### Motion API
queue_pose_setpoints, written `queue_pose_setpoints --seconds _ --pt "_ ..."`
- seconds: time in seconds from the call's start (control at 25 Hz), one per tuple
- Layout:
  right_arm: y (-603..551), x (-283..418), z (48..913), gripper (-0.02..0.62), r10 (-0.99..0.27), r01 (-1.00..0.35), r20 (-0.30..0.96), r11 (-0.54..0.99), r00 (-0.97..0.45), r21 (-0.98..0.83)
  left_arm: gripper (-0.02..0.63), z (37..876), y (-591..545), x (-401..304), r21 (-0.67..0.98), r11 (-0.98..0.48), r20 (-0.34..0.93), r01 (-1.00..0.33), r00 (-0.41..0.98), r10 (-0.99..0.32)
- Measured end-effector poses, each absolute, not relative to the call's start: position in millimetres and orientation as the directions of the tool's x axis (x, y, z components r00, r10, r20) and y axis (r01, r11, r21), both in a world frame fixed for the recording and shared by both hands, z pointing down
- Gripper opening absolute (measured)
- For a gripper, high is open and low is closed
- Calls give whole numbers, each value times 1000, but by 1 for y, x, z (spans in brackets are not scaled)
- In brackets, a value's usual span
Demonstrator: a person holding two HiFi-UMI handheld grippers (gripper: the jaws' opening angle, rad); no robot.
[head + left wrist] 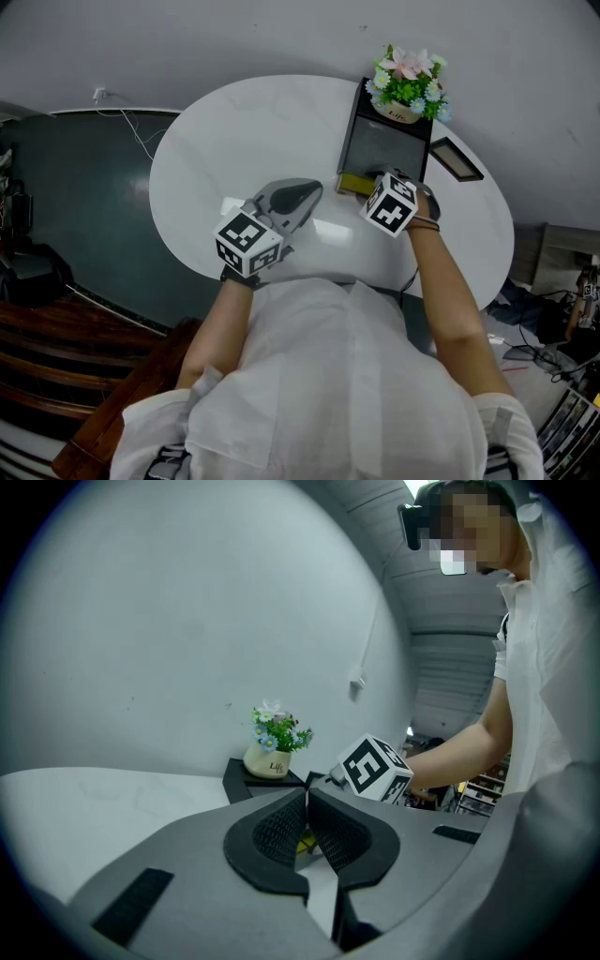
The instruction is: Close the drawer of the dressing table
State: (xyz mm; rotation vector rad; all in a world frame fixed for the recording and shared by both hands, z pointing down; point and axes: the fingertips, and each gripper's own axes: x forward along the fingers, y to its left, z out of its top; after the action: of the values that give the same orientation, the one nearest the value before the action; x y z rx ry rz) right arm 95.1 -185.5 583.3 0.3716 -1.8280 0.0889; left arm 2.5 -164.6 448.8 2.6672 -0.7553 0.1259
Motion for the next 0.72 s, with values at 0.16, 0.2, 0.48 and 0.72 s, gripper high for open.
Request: queue_pose_setpoints --seconds 0.16,0.2,0.48,0.72 --pt "-193 99 585 171 -224 -315 944 938 -241 143 21 451 -168 5 322 -790 184 -521 853 -488" --pt "-195 99 584 155 -229 -319 943 936 -240 146 21 451 -168 5 322 -790 184 -521 853 -488" --pt "-199 100 581 109 -239 -324 942 933 -236 155 21 449 -168 6 323 -790 184 -521 853 -488" --pt "-201 100 580 80 -250 -329 941 929 -226 167 21 448 -169 7 321 -793 184 -518 855 -484"
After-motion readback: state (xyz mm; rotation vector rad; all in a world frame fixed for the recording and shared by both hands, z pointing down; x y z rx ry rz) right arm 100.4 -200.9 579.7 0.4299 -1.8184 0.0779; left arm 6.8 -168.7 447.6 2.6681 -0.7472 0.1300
